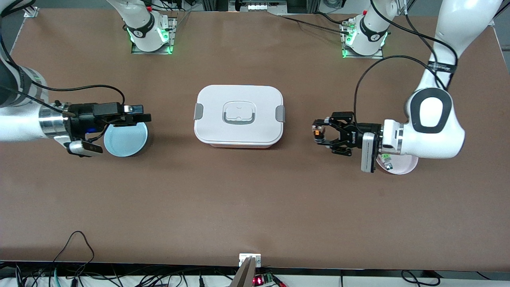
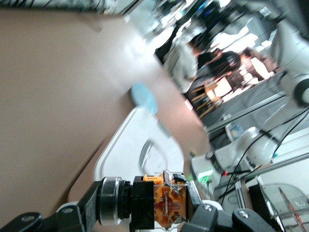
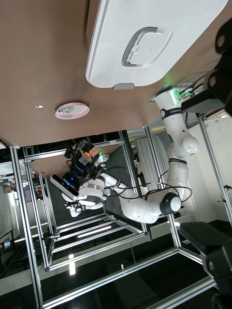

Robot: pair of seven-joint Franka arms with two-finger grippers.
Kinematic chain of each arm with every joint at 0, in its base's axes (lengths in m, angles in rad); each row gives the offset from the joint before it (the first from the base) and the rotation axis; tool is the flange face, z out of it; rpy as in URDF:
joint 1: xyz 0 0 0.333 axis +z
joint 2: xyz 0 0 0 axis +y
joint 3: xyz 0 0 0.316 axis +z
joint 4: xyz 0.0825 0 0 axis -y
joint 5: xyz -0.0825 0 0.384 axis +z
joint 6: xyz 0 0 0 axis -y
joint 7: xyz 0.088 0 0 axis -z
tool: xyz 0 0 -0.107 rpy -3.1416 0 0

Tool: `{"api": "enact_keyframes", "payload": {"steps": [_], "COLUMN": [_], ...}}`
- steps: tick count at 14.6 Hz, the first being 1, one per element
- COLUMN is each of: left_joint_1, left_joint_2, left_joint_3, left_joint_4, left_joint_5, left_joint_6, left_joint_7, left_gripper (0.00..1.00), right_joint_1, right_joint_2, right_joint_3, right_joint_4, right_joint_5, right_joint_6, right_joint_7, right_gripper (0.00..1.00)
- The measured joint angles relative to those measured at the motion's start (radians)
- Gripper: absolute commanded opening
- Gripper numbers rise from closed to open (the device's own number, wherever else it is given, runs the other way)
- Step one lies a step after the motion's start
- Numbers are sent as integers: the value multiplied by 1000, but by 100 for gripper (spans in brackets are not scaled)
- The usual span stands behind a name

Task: Transfer orange switch to right arm and place
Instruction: 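Carry the switch over the lunch box while the right gripper approaches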

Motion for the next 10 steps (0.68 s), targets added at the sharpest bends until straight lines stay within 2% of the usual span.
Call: {"api": "enact_keyframes", "payload": {"steps": [2, 4, 7, 10], "left_joint_1": [-31, -94, -238, -379], "left_joint_2": [4, 10, 34, 47], "left_joint_3": [-10, -12, -16, -20], "left_joint_4": [3, 4, 4, 4], "left_joint_5": [-127, -278, -612, -913], "left_joint_6": [41, 136, 295, 370], "left_joint_7": [121, 299, 619, 856], "left_gripper": [0, 0, 0, 0], "right_joint_1": [18, 27, 36, 66], "right_joint_2": [0, 0, -1, -1], "right_joint_3": [3, 19, 75, 121], "right_joint_4": [-16, -28, -43, -49], "right_joint_5": [6, 23, 42, 52], "right_joint_6": [20, 43, 107, 177], "right_joint_7": [7, 9, 26, 87], "right_gripper": [100, 100, 100, 100]}}
